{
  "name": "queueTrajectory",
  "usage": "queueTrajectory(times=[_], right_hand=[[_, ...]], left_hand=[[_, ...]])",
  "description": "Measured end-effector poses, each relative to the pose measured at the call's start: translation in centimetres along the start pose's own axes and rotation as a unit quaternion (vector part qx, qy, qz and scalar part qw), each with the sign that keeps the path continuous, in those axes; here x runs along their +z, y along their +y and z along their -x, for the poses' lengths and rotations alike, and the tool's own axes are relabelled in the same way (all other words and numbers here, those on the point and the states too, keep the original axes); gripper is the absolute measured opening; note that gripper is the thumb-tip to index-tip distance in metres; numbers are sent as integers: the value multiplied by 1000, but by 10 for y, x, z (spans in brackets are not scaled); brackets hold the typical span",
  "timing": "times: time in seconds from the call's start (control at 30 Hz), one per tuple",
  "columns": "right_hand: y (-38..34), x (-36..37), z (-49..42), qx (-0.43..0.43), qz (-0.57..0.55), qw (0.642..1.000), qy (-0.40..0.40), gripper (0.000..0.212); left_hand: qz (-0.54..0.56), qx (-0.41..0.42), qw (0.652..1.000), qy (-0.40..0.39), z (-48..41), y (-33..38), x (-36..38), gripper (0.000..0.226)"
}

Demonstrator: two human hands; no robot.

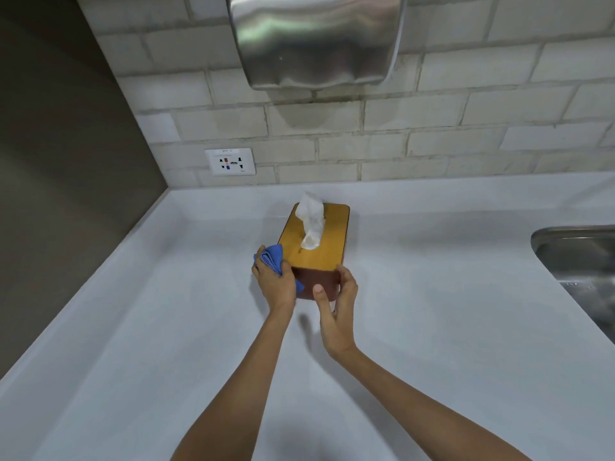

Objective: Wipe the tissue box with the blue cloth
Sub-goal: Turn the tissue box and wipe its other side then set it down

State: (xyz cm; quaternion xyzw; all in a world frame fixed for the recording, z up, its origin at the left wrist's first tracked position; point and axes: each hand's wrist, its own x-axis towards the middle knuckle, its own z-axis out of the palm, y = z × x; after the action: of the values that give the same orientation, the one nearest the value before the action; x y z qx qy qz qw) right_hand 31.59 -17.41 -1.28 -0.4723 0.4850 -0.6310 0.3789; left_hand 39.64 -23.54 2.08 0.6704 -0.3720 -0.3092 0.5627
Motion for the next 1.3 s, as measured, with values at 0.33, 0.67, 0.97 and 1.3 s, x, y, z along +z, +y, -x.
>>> queueTrajectory(times=[0.33, 0.67, 0.97, 1.3], right_hand=[[3, 0, -3, -6, 13, 997, -81, 38], [0, -65, -152, 109, 116, 986, 43, 43], [16, -62, -203, 208, 128, 958, -151, 58], [22, -71, -190, 219, 96, 964, -116, 48]], left_hand=[[-2, -34, 999, 9, -38, 12, -13, 47], [86, -150, 984, 38, 14, -4, 8, 45], [41, -169, 985, 8, 12, -7, 23, 61], [33, -176, 983, -40, -32, -7, 12, 45]])
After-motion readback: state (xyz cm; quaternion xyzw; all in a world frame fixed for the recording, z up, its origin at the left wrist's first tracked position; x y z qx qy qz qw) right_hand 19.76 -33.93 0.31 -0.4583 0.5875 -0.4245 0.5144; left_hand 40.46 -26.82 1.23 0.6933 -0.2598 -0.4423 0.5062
